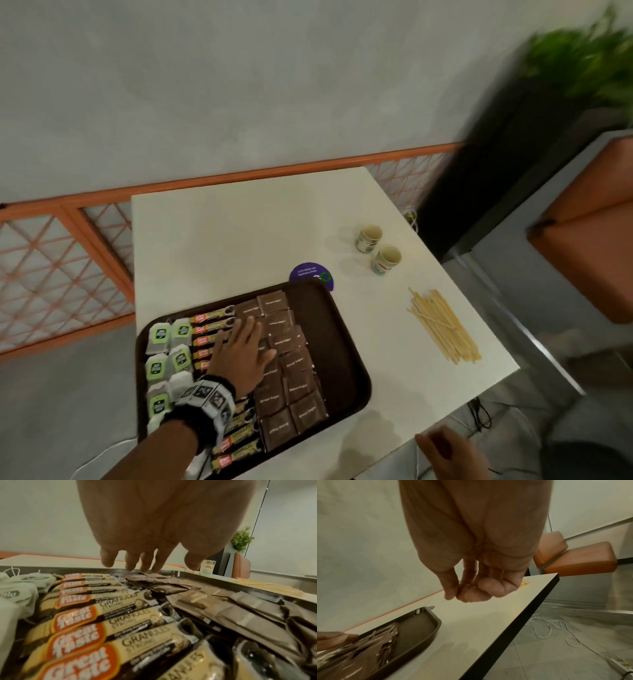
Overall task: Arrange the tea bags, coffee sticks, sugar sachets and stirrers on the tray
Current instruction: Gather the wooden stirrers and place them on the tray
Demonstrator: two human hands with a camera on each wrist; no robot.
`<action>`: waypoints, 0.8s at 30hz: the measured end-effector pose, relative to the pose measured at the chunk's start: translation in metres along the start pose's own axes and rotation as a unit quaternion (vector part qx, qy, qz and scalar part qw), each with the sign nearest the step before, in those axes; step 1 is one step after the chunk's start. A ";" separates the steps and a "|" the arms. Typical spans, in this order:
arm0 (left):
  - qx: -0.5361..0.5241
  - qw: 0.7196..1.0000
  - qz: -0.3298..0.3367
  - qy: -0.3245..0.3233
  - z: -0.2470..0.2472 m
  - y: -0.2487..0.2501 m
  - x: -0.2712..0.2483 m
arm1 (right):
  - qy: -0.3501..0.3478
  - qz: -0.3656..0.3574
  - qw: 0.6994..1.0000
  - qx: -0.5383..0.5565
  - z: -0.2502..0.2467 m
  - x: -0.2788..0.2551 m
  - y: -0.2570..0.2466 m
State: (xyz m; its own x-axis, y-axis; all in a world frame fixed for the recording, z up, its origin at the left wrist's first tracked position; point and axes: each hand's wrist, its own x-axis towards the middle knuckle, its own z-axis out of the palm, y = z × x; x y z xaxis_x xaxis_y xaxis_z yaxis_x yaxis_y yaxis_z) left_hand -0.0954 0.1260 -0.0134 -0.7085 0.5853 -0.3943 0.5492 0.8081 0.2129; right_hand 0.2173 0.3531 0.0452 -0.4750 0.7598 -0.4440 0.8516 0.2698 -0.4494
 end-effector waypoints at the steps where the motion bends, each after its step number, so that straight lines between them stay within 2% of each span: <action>1: -0.014 0.999 0.011 0.031 -0.001 0.001 -0.001 | 0.000 0.004 1.000 -0.014 -0.001 -0.001 0.002; 3: -0.064 0.993 0.028 0.098 -0.004 0.002 -0.008 | 0.001 0.008 1.000 -0.018 0.002 0.004 0.009; 5: -0.139 0.979 0.067 0.132 -0.009 0.013 -0.015 | -0.001 0.021 1.000 -0.013 -0.001 0.016 0.019; 8: -0.199 0.970 0.118 0.067 -0.025 0.042 -0.024 | 0.016 -0.002 0.997 -0.076 -0.017 0.064 0.017; 10: -0.226 0.965 0.126 0.038 -0.032 0.069 -0.025 | 0.065 -0.021 0.992 -0.107 -0.037 0.114 0.008; 12: -0.260 0.958 0.121 0.022 -0.035 0.105 -0.022 | 0.095 -0.008 0.990 -0.100 -0.063 0.166 -0.004; 14: -0.303 0.944 0.123 -0.036 -0.038 0.151 -0.015 | 0.094 0.035 0.991 -0.083 -0.085 0.209 -0.010; 18: -0.343 0.917 0.158 -0.133 -0.031 0.251 0.018 | 0.036 0.092 0.993 -0.062 -0.096 0.269 0.005; 20: -0.320 0.920 0.140 -0.178 -0.018 0.287 0.041 | 0.025 0.079 0.995 -0.061 -0.090 0.282 0.009; 21: -0.315 0.921 0.112 -0.202 -0.012 0.300 0.054 | 0.031 0.067 0.995 -0.060 -0.087 0.287 0.009; 22: -0.327 0.915 0.069 -0.225 -0.005 0.310 0.065 | 0.038 0.055 0.996 -0.064 -0.084 0.290 0.008; 24: -0.387 0.884 -0.031 -0.258 0.007 0.325 0.082 | 0.045 0.032 0.994 -0.090 -0.076 0.290 0.007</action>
State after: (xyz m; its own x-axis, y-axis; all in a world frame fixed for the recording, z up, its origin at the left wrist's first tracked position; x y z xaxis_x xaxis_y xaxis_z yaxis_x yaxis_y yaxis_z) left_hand 0.0278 0.4359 0.0174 -0.3198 0.5920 -0.7397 -0.0938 0.7571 0.6465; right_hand 0.1025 0.6205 -0.0275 -0.4042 0.8266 -0.3917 0.9090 0.3152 -0.2728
